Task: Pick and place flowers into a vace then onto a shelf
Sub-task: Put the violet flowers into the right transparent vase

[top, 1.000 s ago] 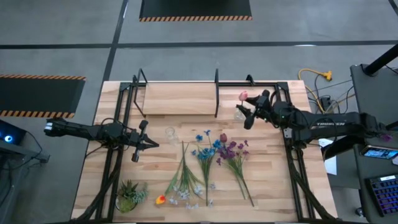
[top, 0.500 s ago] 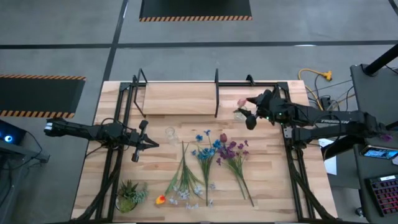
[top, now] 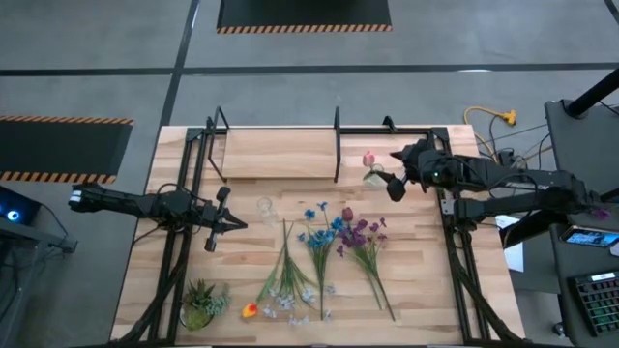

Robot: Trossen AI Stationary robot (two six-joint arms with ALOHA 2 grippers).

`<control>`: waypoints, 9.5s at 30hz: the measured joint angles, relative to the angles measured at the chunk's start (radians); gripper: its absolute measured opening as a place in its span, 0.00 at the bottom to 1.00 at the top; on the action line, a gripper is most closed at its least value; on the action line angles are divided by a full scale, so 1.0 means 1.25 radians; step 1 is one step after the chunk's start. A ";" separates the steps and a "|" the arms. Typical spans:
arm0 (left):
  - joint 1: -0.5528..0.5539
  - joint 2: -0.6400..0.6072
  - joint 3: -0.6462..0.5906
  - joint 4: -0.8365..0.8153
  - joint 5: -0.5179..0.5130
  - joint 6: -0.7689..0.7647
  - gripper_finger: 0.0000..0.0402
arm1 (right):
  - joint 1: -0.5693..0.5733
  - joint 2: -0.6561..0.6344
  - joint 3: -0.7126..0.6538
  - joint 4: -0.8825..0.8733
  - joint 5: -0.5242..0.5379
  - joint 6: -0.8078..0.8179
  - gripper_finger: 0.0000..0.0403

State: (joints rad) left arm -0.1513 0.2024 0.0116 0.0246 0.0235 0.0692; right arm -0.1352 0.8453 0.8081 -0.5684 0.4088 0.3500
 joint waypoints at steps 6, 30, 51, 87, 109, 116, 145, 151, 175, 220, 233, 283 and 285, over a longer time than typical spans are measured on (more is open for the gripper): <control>0.000 0.000 0.000 0.000 0.000 0.000 0.00 | 0.012 0.000 0.084 -0.151 -0.018 0.122 0.83; 0.000 0.000 0.000 -0.003 0.000 0.000 0.00 | 0.485 0.096 0.207 -0.340 -0.135 0.594 0.82; 0.000 0.000 0.000 -0.003 0.000 0.000 0.00 | 0.631 0.431 0.214 -0.252 -0.075 0.738 0.82; 0.000 0.000 0.000 -0.004 0.000 -0.001 0.00 | 0.622 0.767 0.258 -0.236 -0.014 0.866 0.82; 0.000 0.000 0.000 -0.005 0.000 0.000 0.00 | 0.587 0.789 0.244 -0.240 -0.030 0.866 0.81; 0.000 0.000 0.000 -0.005 0.000 0.000 0.00 | 0.586 0.787 0.245 -0.239 -0.039 0.867 0.81; 0.001 0.000 0.000 -0.005 0.000 0.000 0.00 | 0.586 0.785 0.249 -0.235 -0.056 0.866 0.27; 0.000 0.000 0.000 -0.005 0.000 0.000 0.00 | 0.586 0.785 0.249 -0.233 -0.055 0.866 0.15; 0.000 0.000 0.000 -0.005 0.000 0.000 0.00 | 0.591 0.758 0.330 -0.312 -0.027 0.809 0.03; 0.000 0.000 0.000 -0.003 0.000 0.000 0.00 | 0.635 0.422 0.068 0.421 0.186 0.000 0.03; 0.000 0.000 0.000 -0.002 0.000 0.000 0.00 | 0.538 0.150 -0.243 0.875 0.148 -0.313 0.03; 0.000 0.000 0.000 -0.005 -0.001 0.000 0.00 | -0.007 -0.146 -0.525 1.203 0.148 -0.448 0.03; 0.000 0.000 0.000 -0.005 -0.001 0.000 0.00 | -0.020 -0.129 -0.531 1.228 0.144 -0.443 0.03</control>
State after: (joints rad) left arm -0.1509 0.2026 0.0113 0.0188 0.0227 0.0692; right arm -0.1608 0.6835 0.1445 0.9670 0.5893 -0.2035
